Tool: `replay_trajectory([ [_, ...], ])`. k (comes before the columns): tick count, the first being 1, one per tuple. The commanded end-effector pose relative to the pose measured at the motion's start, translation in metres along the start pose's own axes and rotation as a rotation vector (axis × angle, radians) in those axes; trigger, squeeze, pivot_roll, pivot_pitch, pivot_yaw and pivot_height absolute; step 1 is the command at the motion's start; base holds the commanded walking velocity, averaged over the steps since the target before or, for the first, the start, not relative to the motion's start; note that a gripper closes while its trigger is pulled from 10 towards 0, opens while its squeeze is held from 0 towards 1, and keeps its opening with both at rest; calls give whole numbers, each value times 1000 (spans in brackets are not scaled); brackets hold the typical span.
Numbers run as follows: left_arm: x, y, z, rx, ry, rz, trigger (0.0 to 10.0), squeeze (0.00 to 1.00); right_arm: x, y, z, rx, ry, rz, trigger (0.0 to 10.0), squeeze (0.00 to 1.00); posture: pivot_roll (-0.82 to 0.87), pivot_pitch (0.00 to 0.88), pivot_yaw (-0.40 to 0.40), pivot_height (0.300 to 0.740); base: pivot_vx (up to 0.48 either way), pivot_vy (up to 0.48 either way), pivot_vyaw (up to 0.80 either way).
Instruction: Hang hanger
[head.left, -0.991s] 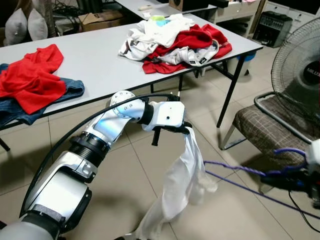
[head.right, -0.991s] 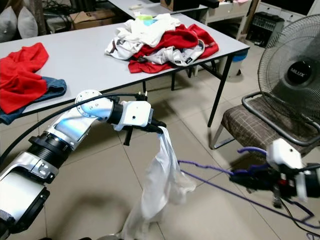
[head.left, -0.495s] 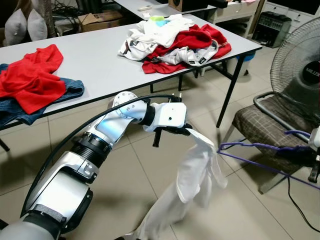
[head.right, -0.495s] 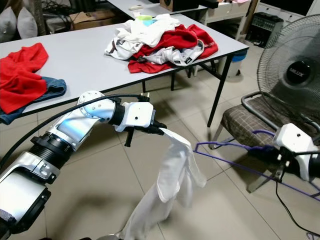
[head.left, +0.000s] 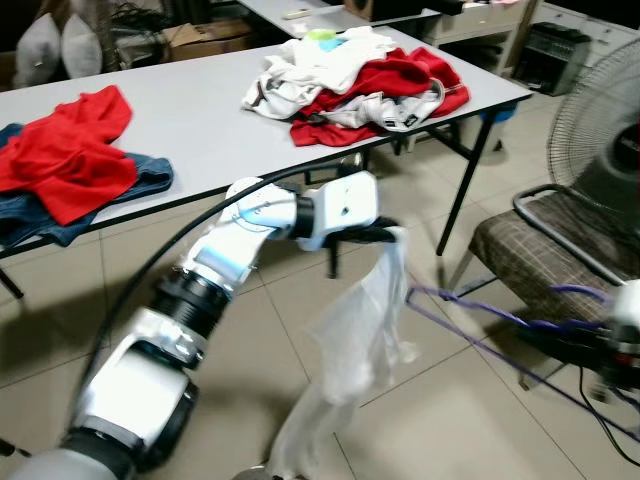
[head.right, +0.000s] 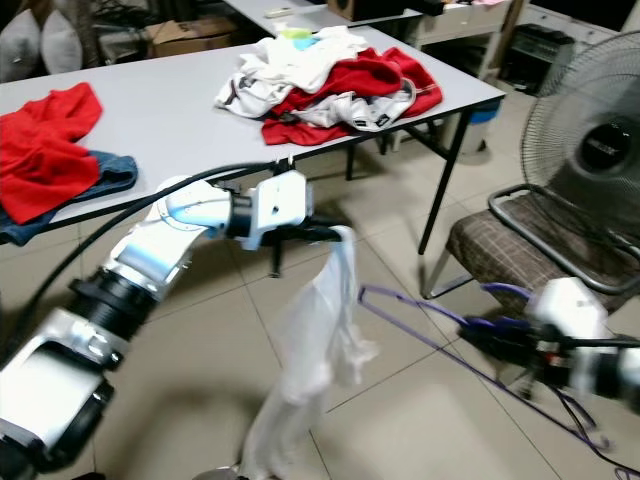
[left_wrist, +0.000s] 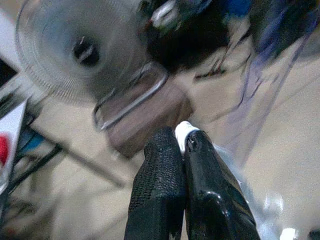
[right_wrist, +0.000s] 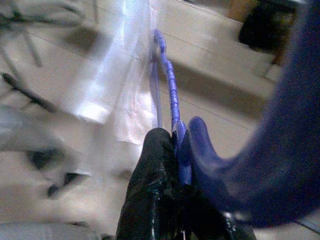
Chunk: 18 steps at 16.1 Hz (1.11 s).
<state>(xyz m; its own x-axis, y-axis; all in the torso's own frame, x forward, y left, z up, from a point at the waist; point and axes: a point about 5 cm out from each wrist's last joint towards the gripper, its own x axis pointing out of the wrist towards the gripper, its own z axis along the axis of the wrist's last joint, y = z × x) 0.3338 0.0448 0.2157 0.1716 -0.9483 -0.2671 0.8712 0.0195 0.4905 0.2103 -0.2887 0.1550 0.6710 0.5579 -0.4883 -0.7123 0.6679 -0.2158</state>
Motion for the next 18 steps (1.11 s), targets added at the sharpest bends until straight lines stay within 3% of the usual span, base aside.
replay_trajectory([
  [1,-7,7,20,30,-104,21,10000,0,3,-11,-11,-19,83,-172,10000,0,-121,2,2,740,0,0,0],
  [2,-10,-1,21,69,-109,-5,10000,0,16,-14,-15,42,56,-377,10000,0,-108,0,-3,740,0,0,0],
  [3,-15,-3,7,133,1,43,10000,0,27,-5,-12,94,8,-476,10000,0,-98,0,3,740,0,0,0],
  [4,-26,6,-12,152,130,184,10000,0,36,14,-5,52,-11,-493,10000,0,-87,0,15,740,0,0,0],
  [5,-40,16,-25,141,196,312,10000,0,41,30,0,-2,-20,-496,10000,0,-78,0,38,740,0,0,0],
  [6,-52,20,-30,152,233,362,10000,0,44,41,5,-17,-52,-523,10000,0,-71,0,58,740,0,0,0],
  [8,-65,25,-38,92,292,437,10000,0,46,56,11,67,-151,-531,10000,0,-56,0,71,740,0,0,0],
  [9,-66,23,-41,79,323,402,10000,0,48,76,18,95,-217,-399,10000,0,-50,2,84,740,0,0,0],
  [10,-60,21,-41,54,294,372,10000,0,41,90,17,69,-208,-285,10000,0,-54,5,89,740,0,0,0],
  [12,-52,21,-37,56,233,352,10000,0,36,96,21,41,-196,-191,10000,0,-61,6,89,740,0,0,0],
  [13,-49,18,-34,33,201,322,10000,0,38,105,28,26,-219,-67,10000,0,-65,6,88,740,0,0,0],
  [15,-48,15,-33,56,196,288,10000,0,42,108,31,42,-213,-11,10000,0,-63,5,80,740,0,0,0],
  [18,-52,13,-32,83,198,243,10000,0,45,94,30,38,-205,-99,10000,0,-57,2,68,740,0,0,0],
])
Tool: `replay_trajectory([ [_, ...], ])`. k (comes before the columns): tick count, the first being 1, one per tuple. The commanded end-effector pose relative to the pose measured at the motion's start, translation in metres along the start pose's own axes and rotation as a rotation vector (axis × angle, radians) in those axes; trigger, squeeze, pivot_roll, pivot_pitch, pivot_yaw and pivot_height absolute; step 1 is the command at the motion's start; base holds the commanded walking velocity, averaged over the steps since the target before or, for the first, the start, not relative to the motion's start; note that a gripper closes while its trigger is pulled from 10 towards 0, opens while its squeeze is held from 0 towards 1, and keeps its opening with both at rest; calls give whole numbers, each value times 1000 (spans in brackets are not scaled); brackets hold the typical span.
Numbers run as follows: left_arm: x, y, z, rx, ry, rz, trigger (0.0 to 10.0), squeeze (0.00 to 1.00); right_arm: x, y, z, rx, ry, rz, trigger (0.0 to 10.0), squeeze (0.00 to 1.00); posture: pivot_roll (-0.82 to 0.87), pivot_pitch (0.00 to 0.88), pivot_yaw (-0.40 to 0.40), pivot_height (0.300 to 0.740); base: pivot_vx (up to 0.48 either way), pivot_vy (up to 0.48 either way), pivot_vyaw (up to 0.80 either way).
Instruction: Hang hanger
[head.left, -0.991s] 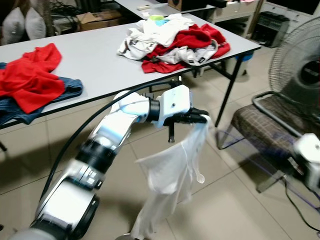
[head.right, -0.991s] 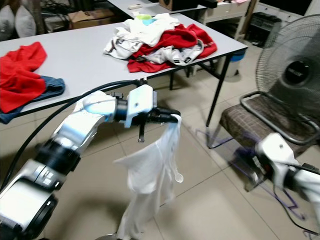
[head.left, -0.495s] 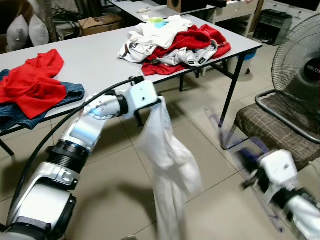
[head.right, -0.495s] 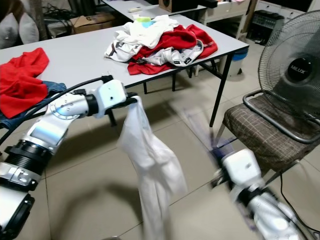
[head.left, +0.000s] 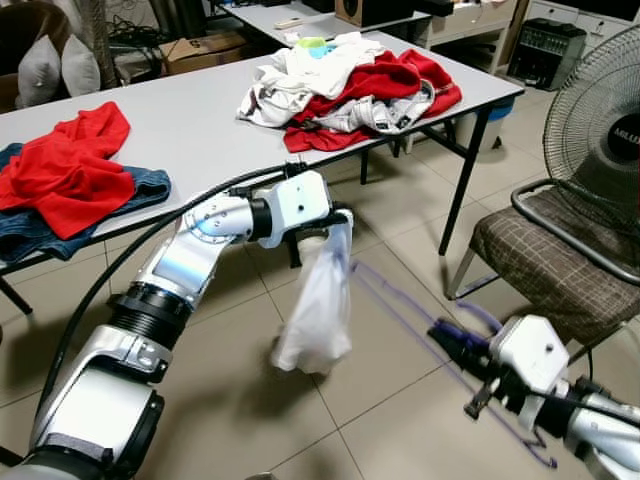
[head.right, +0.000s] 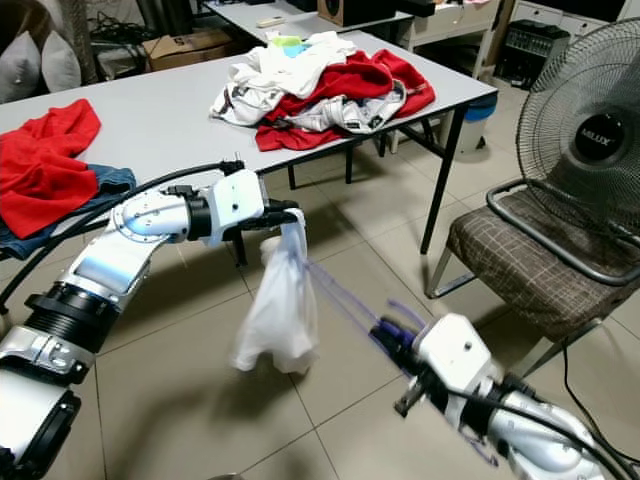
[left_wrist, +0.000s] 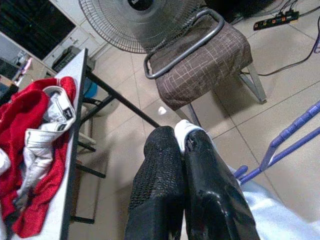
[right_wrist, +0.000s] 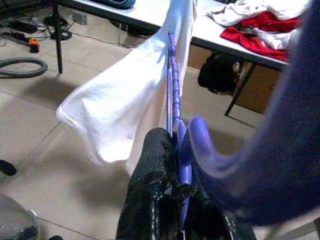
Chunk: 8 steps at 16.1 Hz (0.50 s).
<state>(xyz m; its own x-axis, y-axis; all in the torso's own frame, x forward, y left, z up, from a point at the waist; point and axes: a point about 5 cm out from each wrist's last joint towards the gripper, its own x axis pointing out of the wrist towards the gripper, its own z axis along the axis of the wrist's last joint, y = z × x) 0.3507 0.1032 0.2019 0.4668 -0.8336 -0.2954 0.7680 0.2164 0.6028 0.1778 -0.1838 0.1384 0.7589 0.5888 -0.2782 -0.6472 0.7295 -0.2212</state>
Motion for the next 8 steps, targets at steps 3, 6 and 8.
replay_trajectory([
  [3,-7,11,-2,80,46,6,10000,0,-6,4,5,18,-13,59,10000,0,-55,3,65,740,0,0,0],
  [6,-13,15,-12,113,94,-30,10000,0,-28,2,6,24,-4,96,10000,0,-57,3,72,740,0,0,0],
  [8,-16,10,-14,115,67,-131,10000,0,-41,-16,1,-4,49,30,10000,0,-59,0,76,740,0,0,0],
])
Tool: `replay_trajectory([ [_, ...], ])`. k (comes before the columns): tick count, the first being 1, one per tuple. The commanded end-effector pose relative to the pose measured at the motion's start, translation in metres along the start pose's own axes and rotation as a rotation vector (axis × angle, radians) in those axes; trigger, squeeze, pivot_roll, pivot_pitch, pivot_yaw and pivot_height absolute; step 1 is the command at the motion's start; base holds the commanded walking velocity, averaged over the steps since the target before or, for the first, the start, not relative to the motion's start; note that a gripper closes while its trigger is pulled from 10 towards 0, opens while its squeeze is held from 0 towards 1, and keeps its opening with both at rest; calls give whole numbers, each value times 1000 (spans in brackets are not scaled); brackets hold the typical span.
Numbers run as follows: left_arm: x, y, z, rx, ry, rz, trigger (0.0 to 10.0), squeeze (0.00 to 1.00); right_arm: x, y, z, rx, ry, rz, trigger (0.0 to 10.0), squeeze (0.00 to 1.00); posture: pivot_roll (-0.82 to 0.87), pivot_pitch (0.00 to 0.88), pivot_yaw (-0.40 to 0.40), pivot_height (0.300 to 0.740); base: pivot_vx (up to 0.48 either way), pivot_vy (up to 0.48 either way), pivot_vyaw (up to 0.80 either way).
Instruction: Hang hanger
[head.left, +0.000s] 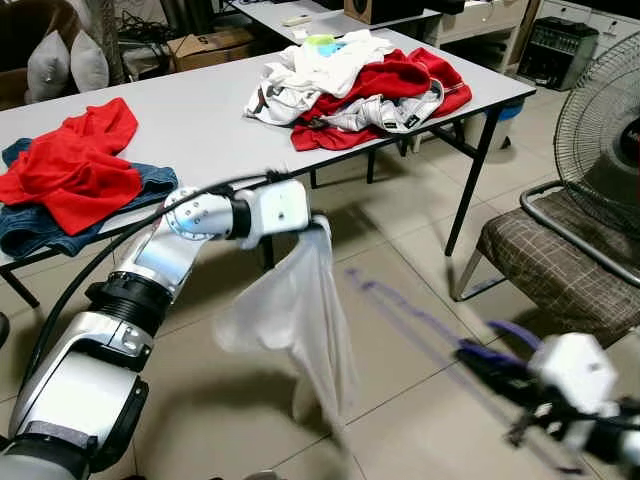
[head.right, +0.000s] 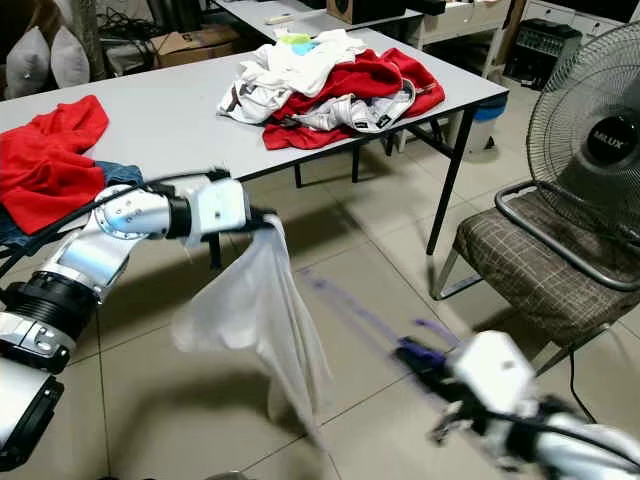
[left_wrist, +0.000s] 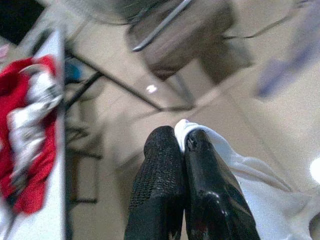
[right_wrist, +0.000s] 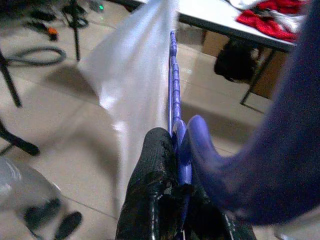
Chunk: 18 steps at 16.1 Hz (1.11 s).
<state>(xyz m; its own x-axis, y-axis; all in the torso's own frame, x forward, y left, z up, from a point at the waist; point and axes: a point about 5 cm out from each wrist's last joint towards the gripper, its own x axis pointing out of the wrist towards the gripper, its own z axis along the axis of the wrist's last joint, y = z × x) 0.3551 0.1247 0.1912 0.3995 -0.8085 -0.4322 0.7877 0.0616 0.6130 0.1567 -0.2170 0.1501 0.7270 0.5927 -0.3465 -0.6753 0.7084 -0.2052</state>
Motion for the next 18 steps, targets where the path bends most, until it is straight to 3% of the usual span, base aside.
replay_trajectory([
  [1,-6,4,4,38,-19,-69,10000,0,-9,-9,1,-15,-1,-13,10000,0,-58,0,75,740,0,0,0],
  [4,-8,-7,-3,95,-9,-249,10000,0,-17,-11,1,-11,24,58,10000,0,-60,1,78,740,0,0,0],
  [6,-1,-16,-4,192,-2,-385,10000,0,-16,7,-14,18,110,278,10000,0,-64,7,90,740,0,0,0],
  [7,0,-18,-4,215,4,-404,10000,0,-17,10,-17,22,121,309,10000,0,-62,11,93,740,0,0,0],
  [10,3,-15,4,269,-39,-442,10000,0,-11,7,-23,11,143,296,10000,0,-53,19,94,740,0,0,0],
  [12,1,-20,-1,343,18,-519,10000,0,-13,2,-20,3,135,292,10000,0,-41,26,96,740,0,0,0],
  [15,-1,-29,-20,325,110,-534,10000,0,-21,6,-16,2,148,311,10000,0,-50,41,113,740,0,0,0],
  [18,6,-37,-24,332,118,-531,10000,0,-12,8,-23,-7,191,305,10000,0,-41,51,117,740,0,0,0],
])
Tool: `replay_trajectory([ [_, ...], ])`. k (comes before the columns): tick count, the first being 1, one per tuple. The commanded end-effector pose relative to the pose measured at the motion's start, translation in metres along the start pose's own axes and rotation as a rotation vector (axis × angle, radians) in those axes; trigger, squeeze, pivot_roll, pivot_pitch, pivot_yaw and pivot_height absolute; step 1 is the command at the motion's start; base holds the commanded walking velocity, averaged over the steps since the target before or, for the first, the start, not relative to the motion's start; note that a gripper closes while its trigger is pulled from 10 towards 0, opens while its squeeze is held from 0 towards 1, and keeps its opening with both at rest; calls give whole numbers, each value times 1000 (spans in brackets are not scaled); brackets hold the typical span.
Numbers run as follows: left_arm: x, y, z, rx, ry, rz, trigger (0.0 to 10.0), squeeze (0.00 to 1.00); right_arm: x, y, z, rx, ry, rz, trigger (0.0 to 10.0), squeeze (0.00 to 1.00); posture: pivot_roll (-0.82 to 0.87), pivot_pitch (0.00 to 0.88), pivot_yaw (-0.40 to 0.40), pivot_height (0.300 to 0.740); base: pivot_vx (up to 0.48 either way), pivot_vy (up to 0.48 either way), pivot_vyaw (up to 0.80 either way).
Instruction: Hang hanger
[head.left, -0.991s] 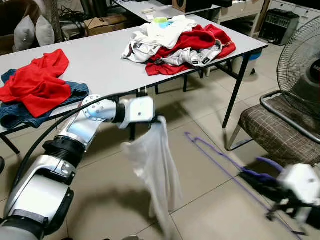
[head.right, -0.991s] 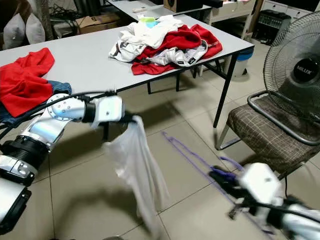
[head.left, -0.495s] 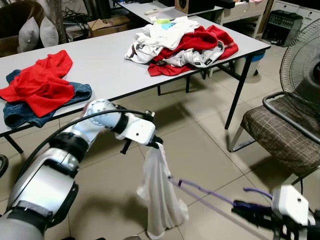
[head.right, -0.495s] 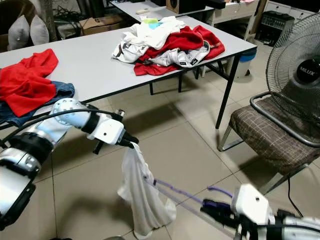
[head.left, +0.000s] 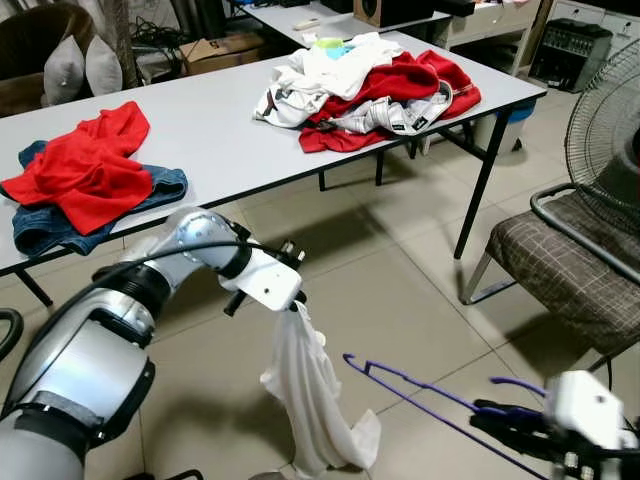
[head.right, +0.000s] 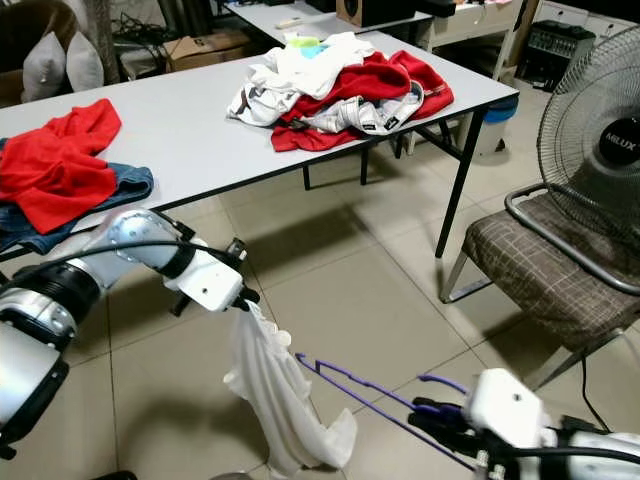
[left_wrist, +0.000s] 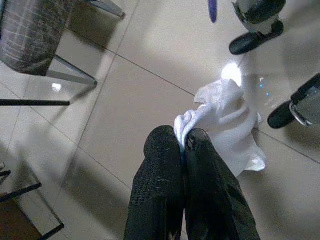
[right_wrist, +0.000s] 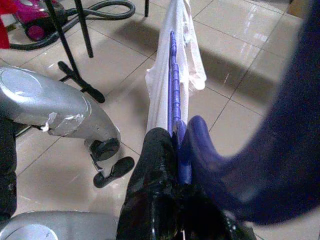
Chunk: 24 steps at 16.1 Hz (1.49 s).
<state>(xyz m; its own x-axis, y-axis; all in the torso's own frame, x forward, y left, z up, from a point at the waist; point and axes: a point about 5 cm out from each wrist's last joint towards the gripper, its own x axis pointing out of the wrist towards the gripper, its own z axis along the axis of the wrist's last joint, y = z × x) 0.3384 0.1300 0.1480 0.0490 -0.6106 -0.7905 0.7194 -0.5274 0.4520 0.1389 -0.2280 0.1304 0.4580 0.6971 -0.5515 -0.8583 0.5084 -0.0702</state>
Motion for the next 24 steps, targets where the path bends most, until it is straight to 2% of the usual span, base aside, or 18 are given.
replay_trajectory([
  [1,3,-4,-2,3,20,-12,10000,0,4,-3,-7,-5,59,-19,10000,0,-38,52,119,740,0,0,0],
  [4,24,-19,-1,-30,-42,-34,10000,0,16,-19,-21,-6,129,-114,10000,0,-36,60,132,740,0,0,0],
  [5,26,-20,0,-31,-53,-32,10000,0,18,-21,-22,-4,126,-129,10000,0,-35,60,134,740,0,0,0],
  [7,36,-26,5,-11,-86,-36,10000,0,28,-16,-15,-27,100,-82,10000,0,-28,64,131,740,0,0,0],
  [9,37,-25,8,-2,-101,-31,10000,0,31,-16,-16,-34,103,-72,10000,0,-28,66,133,740,0,0,0],
  [11,35,-17,16,54,-142,-19,10000,0,43,-17,-22,-39,112,-18,10000,0,-24,68,137,740,0,0,0],
  [13,33,-14,18,76,-148,-13,10000,0,46,-16,-25,-44,128,5,10000,0,-19,70,135,740,0,0,0],
  [17,28,-11,18,80,-150,1,10000,0,48,-12,-29,-48,144,45,10000,0,-12,74,139,740,0,0,0],
  [24,26,-12,22,124,-175,-24,10000,0,48,-15,-34,-40,153,16,10000,0,-10,76,154,740,0,0,0],
])
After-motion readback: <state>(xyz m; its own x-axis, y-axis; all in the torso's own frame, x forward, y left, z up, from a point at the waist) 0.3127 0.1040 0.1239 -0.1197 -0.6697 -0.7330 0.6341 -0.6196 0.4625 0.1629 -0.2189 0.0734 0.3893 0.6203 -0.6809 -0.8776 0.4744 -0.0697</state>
